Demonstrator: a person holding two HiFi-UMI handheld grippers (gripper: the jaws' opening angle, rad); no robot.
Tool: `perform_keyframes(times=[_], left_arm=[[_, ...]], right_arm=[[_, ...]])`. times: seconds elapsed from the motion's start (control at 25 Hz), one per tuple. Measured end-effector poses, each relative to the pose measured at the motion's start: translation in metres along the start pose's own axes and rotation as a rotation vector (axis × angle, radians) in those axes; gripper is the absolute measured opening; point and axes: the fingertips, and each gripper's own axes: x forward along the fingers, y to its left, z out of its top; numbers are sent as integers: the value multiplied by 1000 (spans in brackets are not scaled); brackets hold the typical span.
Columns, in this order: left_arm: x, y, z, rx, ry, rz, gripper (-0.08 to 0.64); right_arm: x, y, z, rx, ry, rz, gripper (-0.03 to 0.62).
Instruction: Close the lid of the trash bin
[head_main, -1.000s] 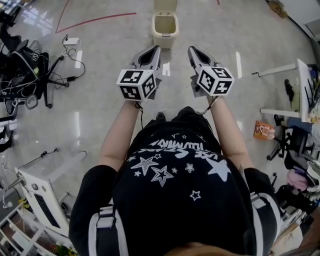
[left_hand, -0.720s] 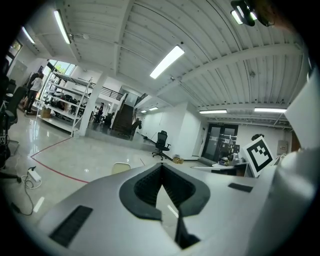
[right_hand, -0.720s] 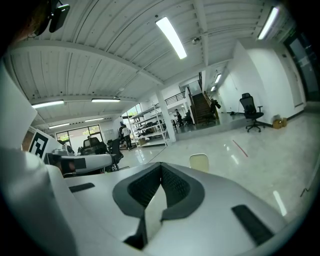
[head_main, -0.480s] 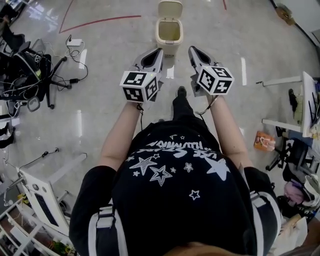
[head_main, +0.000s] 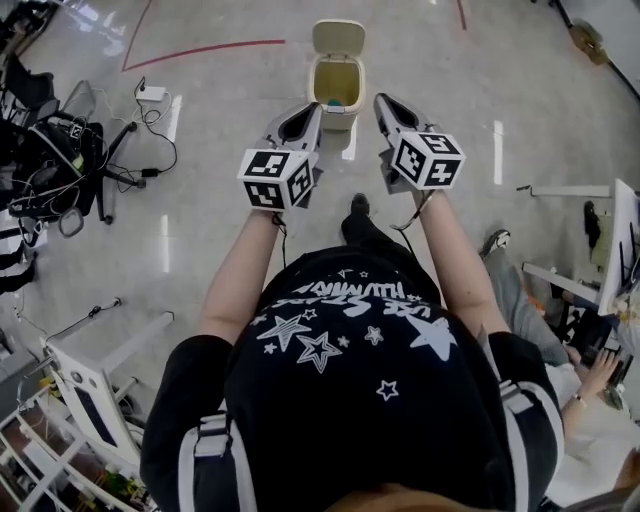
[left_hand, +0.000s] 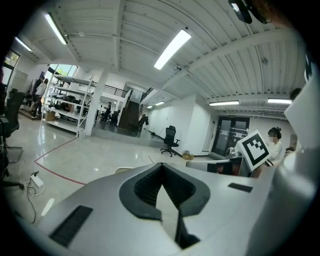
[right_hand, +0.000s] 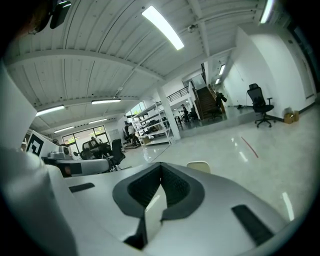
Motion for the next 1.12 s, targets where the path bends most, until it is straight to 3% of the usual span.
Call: perform_keyframes(times=[0.32, 0.6, 1.12], left_arm=[[71, 3, 8, 11, 3, 51, 11], [92, -2, 14, 14, 1, 97, 11], [126, 43, 16, -17, 12, 89, 11]], right_arm=[[40, -63, 25, 9, 19, 49, 6], [50, -82, 37, 2, 31, 97, 5], [92, -101, 42, 7, 61, 46, 6]])
